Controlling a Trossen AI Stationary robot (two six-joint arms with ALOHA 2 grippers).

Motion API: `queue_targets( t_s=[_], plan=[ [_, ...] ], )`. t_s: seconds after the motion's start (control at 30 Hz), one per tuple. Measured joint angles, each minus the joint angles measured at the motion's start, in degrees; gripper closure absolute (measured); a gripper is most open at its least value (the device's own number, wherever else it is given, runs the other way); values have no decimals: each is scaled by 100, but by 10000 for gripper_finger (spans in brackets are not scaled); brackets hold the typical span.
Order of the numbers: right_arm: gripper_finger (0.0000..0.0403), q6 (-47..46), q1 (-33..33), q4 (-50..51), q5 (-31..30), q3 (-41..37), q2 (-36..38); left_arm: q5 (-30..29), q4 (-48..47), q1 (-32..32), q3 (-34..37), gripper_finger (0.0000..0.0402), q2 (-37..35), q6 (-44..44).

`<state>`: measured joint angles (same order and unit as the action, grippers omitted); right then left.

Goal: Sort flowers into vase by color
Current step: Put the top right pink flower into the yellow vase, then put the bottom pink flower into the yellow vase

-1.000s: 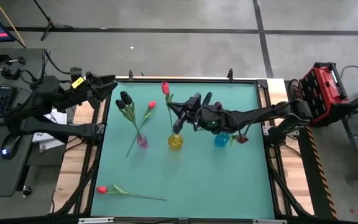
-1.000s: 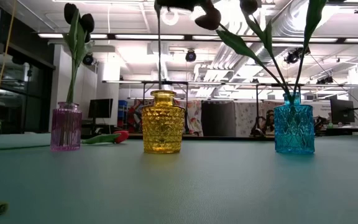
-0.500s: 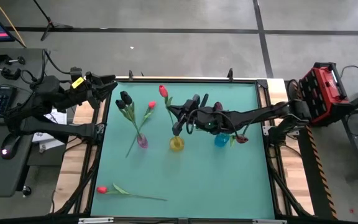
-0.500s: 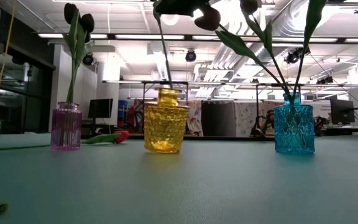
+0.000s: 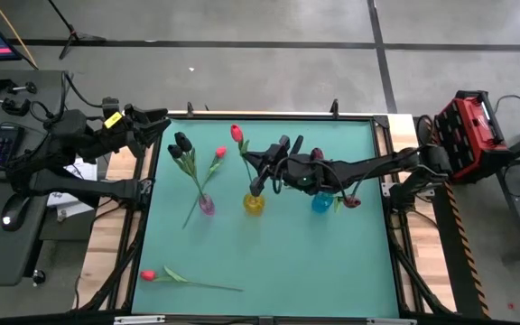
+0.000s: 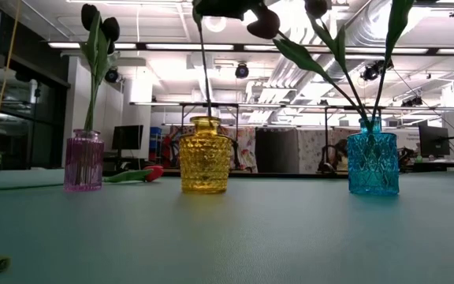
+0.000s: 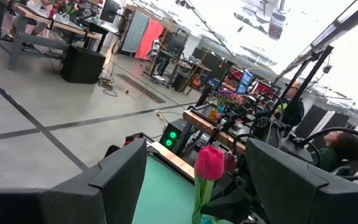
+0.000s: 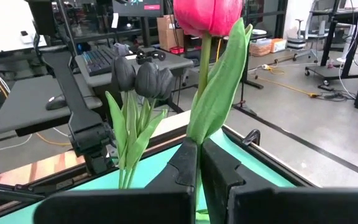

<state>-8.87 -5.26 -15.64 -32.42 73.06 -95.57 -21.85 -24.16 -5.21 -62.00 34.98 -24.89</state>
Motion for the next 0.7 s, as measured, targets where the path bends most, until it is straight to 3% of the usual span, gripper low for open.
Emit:
queue_targets(
  t_s=[0.43, 0.53, 0.7],
  plan=[
    [388, -39, 1, -9, 29, -2, 0, 0, 0, 0, -1, 139, 0, 144],
    [349, -169, 2, -7, 251, -2, 0, 0, 0, 0, 0, 139, 0, 144],
    [245, -161, 0, -7, 411, -2, 0, 0, 0, 0, 0, 139, 0, 149]
  ],
)
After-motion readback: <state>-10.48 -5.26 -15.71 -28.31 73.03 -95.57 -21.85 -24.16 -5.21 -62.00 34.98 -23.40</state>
